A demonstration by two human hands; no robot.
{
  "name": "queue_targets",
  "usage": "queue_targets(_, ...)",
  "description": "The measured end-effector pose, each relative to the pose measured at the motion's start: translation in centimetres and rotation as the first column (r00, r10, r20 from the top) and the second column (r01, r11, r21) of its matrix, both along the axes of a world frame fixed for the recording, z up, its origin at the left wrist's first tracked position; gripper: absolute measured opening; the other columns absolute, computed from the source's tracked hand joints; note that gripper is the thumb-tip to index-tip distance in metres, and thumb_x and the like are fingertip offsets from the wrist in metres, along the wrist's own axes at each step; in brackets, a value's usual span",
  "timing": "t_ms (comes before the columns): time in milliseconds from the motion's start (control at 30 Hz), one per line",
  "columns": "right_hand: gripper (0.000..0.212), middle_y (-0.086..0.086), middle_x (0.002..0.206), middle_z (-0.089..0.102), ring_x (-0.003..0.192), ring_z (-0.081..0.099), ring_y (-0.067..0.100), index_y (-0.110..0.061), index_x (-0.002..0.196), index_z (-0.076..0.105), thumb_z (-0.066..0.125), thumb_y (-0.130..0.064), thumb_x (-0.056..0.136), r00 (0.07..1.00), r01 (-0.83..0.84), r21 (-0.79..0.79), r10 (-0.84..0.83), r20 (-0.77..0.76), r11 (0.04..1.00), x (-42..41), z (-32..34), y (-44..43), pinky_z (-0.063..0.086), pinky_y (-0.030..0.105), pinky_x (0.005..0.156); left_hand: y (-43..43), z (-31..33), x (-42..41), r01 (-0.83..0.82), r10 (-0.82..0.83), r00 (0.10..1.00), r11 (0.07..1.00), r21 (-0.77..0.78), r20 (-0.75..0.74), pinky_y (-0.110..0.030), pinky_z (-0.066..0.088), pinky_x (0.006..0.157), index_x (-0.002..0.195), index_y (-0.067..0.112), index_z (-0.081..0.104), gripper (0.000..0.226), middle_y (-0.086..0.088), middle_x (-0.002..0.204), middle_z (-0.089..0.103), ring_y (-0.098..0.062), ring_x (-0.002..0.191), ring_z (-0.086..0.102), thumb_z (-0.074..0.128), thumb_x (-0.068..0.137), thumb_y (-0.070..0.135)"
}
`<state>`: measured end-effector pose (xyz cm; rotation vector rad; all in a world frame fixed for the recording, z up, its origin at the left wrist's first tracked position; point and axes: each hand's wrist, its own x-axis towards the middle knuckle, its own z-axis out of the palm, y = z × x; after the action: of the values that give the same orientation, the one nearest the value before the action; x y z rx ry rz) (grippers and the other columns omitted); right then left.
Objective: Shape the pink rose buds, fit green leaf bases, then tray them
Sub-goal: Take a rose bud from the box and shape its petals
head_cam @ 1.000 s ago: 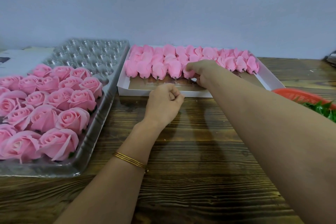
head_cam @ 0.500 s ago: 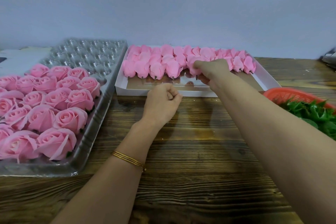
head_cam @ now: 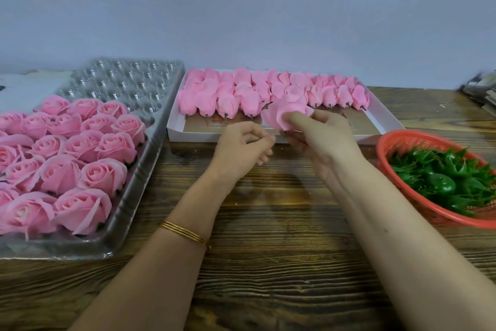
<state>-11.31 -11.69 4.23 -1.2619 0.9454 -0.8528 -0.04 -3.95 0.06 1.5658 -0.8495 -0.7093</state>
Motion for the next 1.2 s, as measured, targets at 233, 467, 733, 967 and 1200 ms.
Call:
queue_targets(233,0.023,0.024,0.089,0.065,0.079,0.057,0.027,0.009,0.097,0.068,0.073,-0.005,0.079,1.0,0.017,-0.021,-0.017,0.025,1.0,-1.1,-1.4,2.1,0.05,0.043,0.077,0.5,0.4,-0.3,0.282,-0.289,0.924,0.957,-0.063,-0.251,-0.032,0.058,0.085,0.102,0.009,0.071,0.024,-0.012,0.095,0.074,-0.019,0.087,0.072,0.063,0.086,-0.008)
queue_targets(467,0.013,0.02,0.085,0.066,0.076,0.06,0.021,0.0,0.088,0.072,0.074,-0.008,0.078,0.998,-0.021,0.016,0.02,0.06,1.0,-1.7,-3.2,2.3,0.051,0.035,0.072,0.9,0.5,-0.7,0.324,-0.319,0.902,0.946,-0.033,-0.292,-0.032,0.057,0.091,0.121,0.002,0.063,0.04,-0.016,0.108,0.073,-0.021,0.097,0.072,0.063,0.084,-0.013)
queue_targets(733,0.014,0.016,0.088,0.075,0.075,0.068,0.017,-0.009,0.092,0.076,0.075,-0.009,0.078,0.993,-0.116,-0.017,0.116,0.007,0.993,-2.5,-3.5,2.5,0.054,0.025,0.064,1.2,0.4,-0.9,0.377,-0.366,0.902,0.926,0.002,-0.228,-0.045,0.05,0.103,0.12,-0.001,0.064,0.041,-0.021,0.115,0.07,-0.031,0.112,0.066,0.067,0.081,-0.013)
queue_targets(967,0.011,0.016,0.078,0.071,0.069,0.058,0.015,-0.006,0.086,0.076,0.078,-0.008,0.075,0.992,-0.123,-0.094,0.118,-0.053,0.988,-2.3,-3.4,2.9,0.046,0.028,0.063,1.1,0.4,-1.5,0.342,-0.346,0.923,0.938,-0.052,-0.168,-0.057,0.045,0.104,0.115,-0.009,0.063,0.039,-0.032,0.115,0.065,-0.044,0.114,0.061,0.067,0.077,-0.018)
queue_targets(1200,0.014,0.011,0.073,0.067,0.067,0.057,0.014,-0.006,0.086,0.075,0.08,-0.011,0.074,0.981,-0.166,-0.113,0.152,-0.117,0.98,-2.4,-3.3,2.8,0.044,0.025,0.057,1.2,0.4,-1.8,0.302,-0.305,0.95,0.952,-0.045,-0.067,-0.037,0.054,0.089,0.102,-0.003,0.064,0.034,-0.014,0.097,0.067,-0.023,0.093,0.064,0.073,0.072,-0.016)
